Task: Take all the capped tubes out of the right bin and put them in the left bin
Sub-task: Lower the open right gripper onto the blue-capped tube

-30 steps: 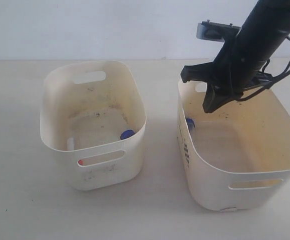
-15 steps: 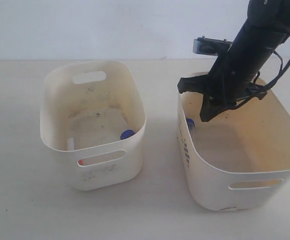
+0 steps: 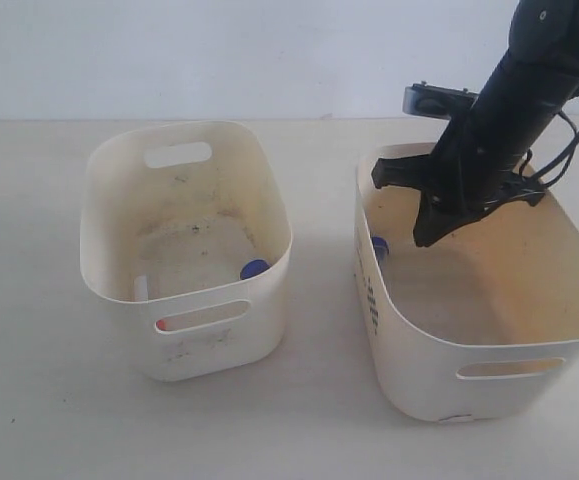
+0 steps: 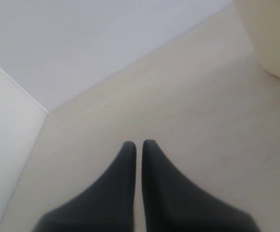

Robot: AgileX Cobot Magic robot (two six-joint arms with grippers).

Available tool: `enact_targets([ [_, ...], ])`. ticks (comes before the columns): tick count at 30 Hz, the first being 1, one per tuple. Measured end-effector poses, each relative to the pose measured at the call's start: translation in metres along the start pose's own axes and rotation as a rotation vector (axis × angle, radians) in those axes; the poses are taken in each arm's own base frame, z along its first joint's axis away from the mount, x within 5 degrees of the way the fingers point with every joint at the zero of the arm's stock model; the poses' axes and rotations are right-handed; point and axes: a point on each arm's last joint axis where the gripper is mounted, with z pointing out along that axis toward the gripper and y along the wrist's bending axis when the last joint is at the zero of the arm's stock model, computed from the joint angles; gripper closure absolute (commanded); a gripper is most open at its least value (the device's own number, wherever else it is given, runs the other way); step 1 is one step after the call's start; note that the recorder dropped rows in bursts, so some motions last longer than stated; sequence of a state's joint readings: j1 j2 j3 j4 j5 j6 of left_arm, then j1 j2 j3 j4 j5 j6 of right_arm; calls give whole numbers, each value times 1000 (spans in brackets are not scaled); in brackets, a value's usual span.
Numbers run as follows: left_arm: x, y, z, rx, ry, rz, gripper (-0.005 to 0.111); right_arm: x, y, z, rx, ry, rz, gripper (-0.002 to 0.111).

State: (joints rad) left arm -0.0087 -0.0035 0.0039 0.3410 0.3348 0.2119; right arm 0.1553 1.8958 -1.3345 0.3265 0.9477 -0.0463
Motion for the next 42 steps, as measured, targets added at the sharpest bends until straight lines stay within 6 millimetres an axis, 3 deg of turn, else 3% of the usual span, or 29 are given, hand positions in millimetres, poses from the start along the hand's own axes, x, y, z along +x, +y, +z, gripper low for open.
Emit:
enact_targets([
  [6, 0, 0, 0, 0, 0, 0, 103, -2, -1, 1, 2, -20, -2, 107],
  [15, 0, 0, 0, 0, 0, 0, 103, -4, -5, 25, -18, 33, 36, 107],
  [22, 0, 0, 0, 0, 0, 0, 103, -8, -3, 27, -49, -9, 37, 103],
  [24, 0, 0, 0, 0, 0, 0, 103, -9, -3, 27, -49, -18, 31, 82],
  [25, 0, 0, 0, 0, 0, 0, 103, -9, -3, 27, -49, -20, 29, 57],
  [26, 0, 0, 0, 0, 0, 0, 103, -9, -3, 27, -49, -22, 29, 41],
  [27, 0, 0, 0, 0, 0, 0, 103, -9, -3, 27, -49, -22, 29, 15],
  [29, 0, 0, 0, 0, 0, 0, 103, -9, -3, 27, -49, -22, 26, 3],
  [35, 0, 0, 0, 0, 0, 0, 103, -9, -4, 27, -45, -23, 24, 22],
  [42, 0, 0, 0, 0, 0, 0, 103, -9, -4, 27, -45, -23, 21, 22],
])
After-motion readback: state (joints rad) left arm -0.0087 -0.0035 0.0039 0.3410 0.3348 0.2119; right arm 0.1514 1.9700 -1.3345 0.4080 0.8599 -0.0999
